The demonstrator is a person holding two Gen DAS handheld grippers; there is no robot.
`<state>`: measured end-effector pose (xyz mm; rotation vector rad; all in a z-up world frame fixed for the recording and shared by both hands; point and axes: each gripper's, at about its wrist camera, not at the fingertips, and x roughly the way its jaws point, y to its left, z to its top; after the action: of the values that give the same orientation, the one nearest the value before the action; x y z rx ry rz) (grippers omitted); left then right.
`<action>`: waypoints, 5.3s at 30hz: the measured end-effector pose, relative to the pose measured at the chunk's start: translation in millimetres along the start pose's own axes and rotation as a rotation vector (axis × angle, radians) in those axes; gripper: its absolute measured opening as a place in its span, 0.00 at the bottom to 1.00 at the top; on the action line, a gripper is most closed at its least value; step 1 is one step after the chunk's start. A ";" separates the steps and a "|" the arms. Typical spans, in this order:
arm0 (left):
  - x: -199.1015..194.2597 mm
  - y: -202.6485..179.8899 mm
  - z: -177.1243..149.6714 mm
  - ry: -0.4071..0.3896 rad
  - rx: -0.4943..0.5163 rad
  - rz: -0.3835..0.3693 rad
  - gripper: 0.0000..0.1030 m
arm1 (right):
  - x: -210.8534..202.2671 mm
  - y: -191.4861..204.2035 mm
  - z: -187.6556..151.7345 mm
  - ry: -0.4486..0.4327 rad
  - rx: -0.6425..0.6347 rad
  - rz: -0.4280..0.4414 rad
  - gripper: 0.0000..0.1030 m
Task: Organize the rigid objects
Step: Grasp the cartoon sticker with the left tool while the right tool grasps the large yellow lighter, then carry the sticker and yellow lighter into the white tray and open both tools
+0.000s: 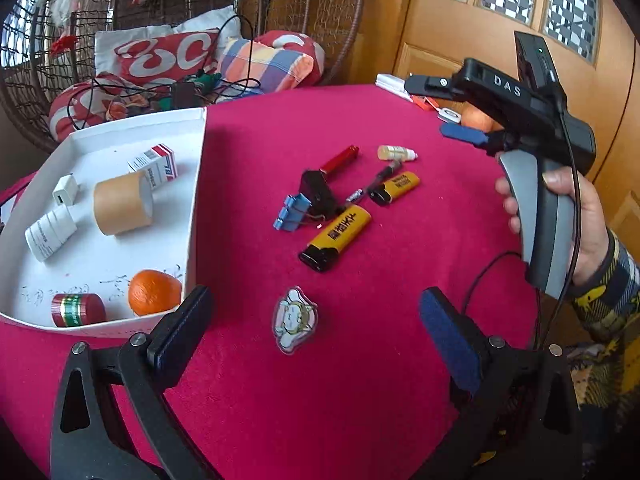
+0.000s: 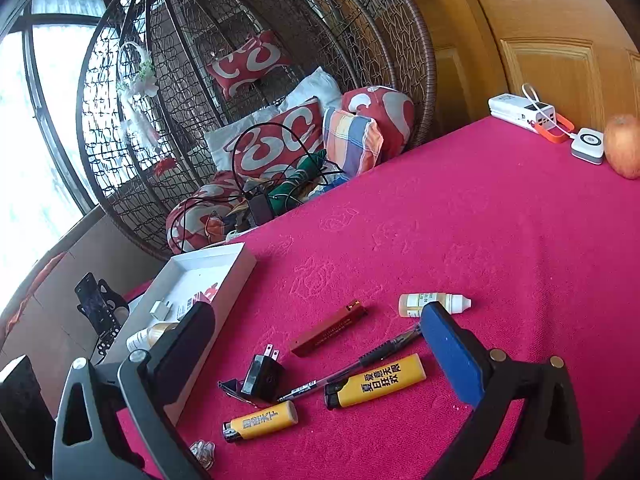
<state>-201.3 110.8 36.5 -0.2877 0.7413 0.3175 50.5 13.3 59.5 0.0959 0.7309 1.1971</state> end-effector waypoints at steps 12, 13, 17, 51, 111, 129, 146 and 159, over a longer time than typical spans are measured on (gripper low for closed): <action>37.5 0.8 -5.0 0.125 -0.051 -0.017 0.66 | 13.1 -28.0 -5.8 0.081 0.011 -0.075 1.00; 38.3 1.1 -4.3 0.126 -0.047 -0.007 0.61 | 17.7 -27.7 -7.9 0.119 -0.021 -0.081 1.00; 35.5 9.4 -5.5 0.128 -0.054 0.021 0.40 | 32.2 -20.1 -24.1 0.227 -0.183 -0.132 1.00; -0.1 3.0 0.1 -0.029 -0.040 0.101 0.27 | 14.3 6.2 -15.5 0.158 -0.269 -0.066 0.78; -88.5 106.4 2.0 -0.273 -0.277 0.325 0.27 | 28.2 154.7 16.2 0.121 -0.478 0.212 0.78; -37.4 211.9 90.7 -0.283 -0.455 0.454 0.27 | 117.6 206.6 16.4 0.206 -0.423 0.208 0.78; -17.1 233.0 72.9 -0.193 -0.489 0.535 0.61 | 181.2 219.7 -27.9 0.290 -0.450 0.149 0.79; -52.8 192.3 61.7 -0.317 -0.506 0.592 1.00 | 133.6 200.9 -35.3 0.237 -0.403 0.238 1.00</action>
<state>-273.4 299.5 89.1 -0.4791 0.4069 1.0949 -109.7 197.2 58.2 -0.3060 0.6821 1.5805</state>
